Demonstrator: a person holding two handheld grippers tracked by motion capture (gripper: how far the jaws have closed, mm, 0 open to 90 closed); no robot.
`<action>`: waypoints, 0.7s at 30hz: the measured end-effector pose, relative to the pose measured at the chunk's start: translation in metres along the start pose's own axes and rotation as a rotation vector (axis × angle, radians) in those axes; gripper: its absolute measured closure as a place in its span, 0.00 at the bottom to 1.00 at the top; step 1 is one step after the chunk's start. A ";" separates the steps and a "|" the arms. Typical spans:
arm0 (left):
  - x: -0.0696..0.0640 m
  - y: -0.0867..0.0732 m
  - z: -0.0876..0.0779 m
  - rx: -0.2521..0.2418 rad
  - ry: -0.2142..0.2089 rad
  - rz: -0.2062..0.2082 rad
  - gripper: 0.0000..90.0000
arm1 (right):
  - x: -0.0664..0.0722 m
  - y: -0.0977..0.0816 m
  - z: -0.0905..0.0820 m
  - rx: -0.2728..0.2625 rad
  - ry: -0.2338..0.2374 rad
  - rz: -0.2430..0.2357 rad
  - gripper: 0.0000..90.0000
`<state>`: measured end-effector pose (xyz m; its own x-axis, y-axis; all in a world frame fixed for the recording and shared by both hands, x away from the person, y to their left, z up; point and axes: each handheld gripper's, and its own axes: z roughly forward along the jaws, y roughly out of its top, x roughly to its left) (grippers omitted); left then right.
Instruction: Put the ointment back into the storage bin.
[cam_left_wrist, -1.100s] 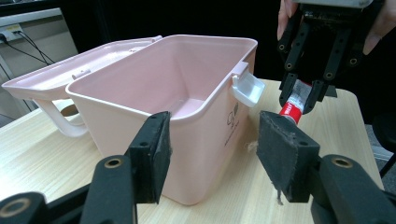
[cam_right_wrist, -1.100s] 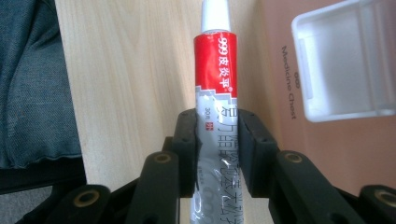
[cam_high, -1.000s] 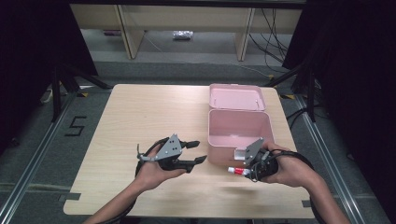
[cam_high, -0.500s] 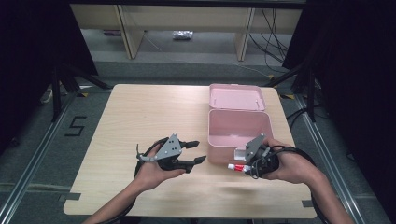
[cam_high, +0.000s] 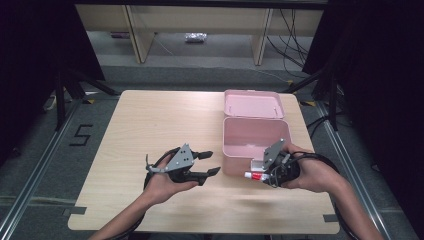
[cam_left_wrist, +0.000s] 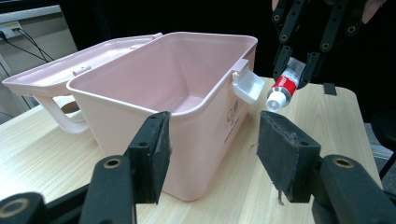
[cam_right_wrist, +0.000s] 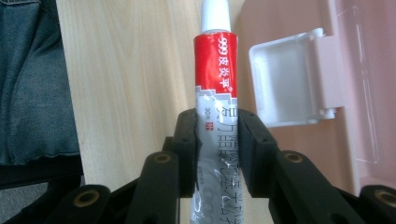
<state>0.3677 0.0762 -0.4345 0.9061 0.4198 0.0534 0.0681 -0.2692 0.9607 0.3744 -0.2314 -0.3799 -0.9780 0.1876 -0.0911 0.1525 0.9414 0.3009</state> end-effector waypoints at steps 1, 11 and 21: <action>0.000 0.000 0.000 0.000 0.000 -0.001 0.48 | 0.000 0.000 -0.001 0.000 0.000 0.003 0.80; 0.000 0.000 -0.001 -0.001 0.002 -0.003 0.48 | -0.003 0.004 -0.008 0.010 -0.007 0.015 0.80; 0.000 -0.001 0.001 -0.007 -0.006 -0.004 0.48 | -0.007 0.006 -0.012 0.008 -0.014 0.012 0.80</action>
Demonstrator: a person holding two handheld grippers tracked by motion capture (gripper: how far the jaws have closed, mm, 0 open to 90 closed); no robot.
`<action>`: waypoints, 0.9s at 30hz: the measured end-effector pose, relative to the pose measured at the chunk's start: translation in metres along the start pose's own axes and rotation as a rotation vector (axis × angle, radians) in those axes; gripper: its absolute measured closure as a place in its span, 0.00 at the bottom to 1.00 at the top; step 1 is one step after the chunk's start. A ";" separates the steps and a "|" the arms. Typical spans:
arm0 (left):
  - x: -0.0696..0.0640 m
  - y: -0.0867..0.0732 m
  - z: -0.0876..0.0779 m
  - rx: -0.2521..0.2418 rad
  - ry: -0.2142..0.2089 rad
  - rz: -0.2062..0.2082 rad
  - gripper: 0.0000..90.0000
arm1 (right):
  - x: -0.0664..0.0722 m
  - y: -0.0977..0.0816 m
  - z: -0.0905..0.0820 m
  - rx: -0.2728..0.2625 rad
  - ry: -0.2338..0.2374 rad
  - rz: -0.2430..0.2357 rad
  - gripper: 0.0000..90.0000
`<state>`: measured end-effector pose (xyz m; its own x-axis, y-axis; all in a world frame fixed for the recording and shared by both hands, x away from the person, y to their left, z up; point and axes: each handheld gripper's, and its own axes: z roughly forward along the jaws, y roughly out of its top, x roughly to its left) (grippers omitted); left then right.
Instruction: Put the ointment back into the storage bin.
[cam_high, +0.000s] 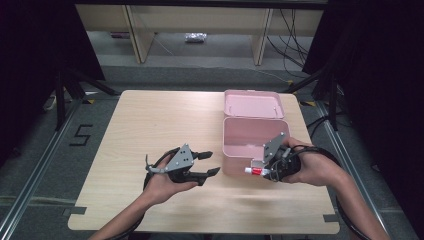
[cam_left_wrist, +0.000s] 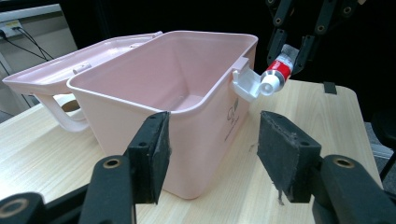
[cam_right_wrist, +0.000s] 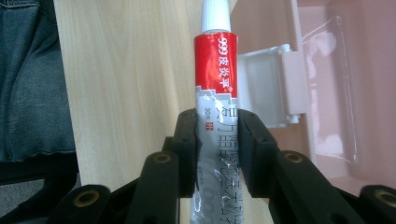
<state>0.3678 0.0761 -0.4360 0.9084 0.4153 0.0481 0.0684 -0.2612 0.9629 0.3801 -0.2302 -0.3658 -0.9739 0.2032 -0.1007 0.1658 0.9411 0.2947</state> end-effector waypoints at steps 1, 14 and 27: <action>0.000 0.000 0.000 -0.002 -0.003 -0.001 0.48 | -0.002 0.000 0.000 0.001 0.005 -0.010 0.80; 0.000 0.001 -0.001 0.011 0.005 0.003 0.48 | -0.007 0.002 -0.008 0.004 -0.011 -0.004 0.80; 0.000 0.001 -0.001 0.013 0.005 0.003 0.48 | -0.010 0.005 -0.014 0.006 -0.015 0.002 0.80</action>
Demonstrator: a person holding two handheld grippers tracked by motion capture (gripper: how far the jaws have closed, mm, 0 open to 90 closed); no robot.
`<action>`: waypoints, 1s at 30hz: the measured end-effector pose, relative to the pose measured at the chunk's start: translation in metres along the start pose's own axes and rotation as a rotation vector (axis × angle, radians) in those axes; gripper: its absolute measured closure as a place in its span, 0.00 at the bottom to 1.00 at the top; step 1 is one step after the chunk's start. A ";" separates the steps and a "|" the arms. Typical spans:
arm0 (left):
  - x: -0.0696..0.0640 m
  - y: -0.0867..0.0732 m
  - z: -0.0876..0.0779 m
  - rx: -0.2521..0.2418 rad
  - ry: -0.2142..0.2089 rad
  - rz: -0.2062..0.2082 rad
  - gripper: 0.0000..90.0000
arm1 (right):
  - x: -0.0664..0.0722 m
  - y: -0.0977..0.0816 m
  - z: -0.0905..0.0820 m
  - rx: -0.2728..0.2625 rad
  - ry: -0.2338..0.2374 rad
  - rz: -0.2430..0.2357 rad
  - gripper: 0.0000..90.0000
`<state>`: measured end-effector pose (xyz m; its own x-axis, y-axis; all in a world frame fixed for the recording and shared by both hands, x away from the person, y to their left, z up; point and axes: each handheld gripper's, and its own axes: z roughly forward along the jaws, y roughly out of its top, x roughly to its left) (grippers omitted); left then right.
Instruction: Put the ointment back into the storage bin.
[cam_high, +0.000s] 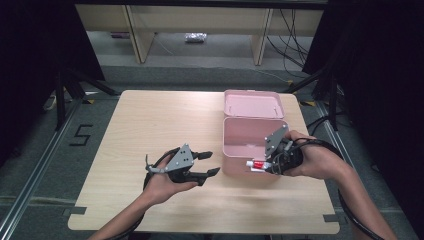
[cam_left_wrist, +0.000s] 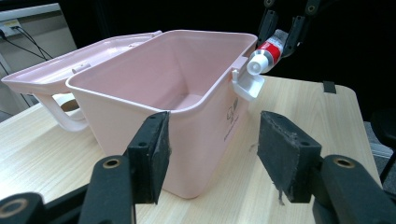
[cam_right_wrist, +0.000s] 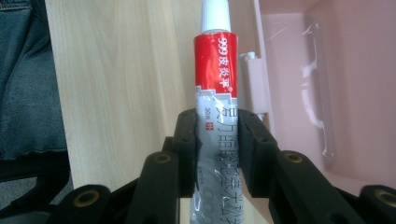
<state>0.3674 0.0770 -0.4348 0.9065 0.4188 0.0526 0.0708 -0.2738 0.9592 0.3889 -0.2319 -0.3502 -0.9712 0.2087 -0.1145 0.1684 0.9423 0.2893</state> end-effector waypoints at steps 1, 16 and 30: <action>0.000 0.000 0.000 -0.001 0.000 0.000 0.48 | -0.003 0.001 0.000 -0.008 -0.004 -0.034 0.80; 0.000 0.001 0.000 0.001 0.000 0.002 0.48 | -0.011 0.005 -0.005 -0.010 -0.019 -0.037 0.80; 0.001 0.001 0.000 0.005 0.000 0.007 0.48 | -0.021 0.008 -0.010 -0.013 -0.029 -0.037 0.80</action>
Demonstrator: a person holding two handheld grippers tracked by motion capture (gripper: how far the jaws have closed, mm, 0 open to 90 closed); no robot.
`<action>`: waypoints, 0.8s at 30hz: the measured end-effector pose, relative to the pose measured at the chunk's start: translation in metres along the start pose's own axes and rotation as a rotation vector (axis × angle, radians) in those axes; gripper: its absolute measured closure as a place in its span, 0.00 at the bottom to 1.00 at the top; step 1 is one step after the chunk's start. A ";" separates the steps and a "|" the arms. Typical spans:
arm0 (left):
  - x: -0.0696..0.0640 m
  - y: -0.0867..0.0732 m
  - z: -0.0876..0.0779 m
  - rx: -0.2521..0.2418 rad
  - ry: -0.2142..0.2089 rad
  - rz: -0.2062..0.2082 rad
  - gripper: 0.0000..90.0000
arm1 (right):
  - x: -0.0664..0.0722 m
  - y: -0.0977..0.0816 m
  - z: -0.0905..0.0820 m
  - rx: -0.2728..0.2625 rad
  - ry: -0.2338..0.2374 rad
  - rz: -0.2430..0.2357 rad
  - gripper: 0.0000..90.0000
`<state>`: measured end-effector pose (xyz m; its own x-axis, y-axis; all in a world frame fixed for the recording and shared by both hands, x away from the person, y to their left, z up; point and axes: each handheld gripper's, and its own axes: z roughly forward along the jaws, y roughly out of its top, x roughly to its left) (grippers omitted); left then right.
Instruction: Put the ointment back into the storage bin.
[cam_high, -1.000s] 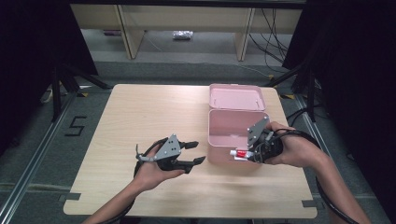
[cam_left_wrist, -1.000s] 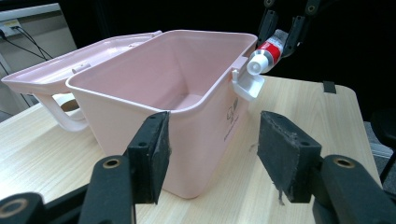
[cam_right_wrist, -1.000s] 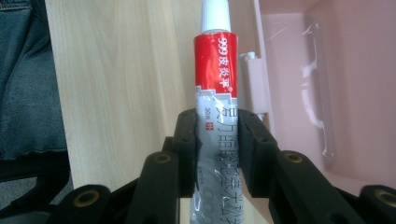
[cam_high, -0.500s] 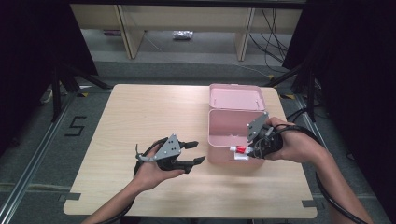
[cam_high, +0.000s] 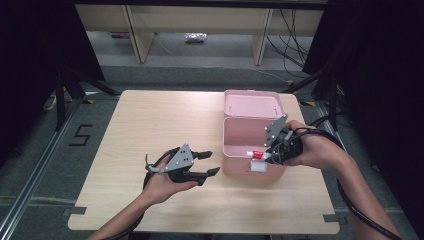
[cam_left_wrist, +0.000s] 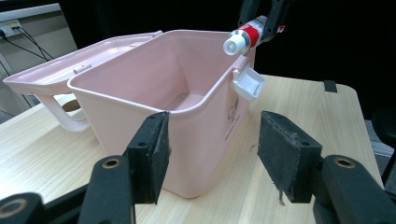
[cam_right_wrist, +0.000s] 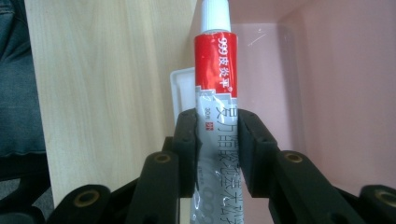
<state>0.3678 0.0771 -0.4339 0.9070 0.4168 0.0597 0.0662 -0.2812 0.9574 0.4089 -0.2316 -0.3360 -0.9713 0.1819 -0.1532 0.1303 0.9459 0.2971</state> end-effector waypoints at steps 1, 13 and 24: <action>0.000 0.000 0.000 -0.002 0.000 -0.002 0.48 | -0.001 0.000 0.000 0.009 -0.006 0.003 0.80; 0.000 0.000 0.000 -0.016 -0.007 -0.003 0.48 | -0.011 0.006 -0.001 0.006 -0.020 -0.016 0.80; 0.000 0.001 -0.002 -0.002 0.002 -0.002 0.48 | -0.015 0.009 -0.002 0.034 -0.027 0.007 0.80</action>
<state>0.3671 0.0786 -0.4328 0.9060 0.4192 0.0580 0.0674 -0.2782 0.9582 0.4246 -0.2261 -0.3293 -0.9647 0.1950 -0.1769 0.1440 0.9532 0.2657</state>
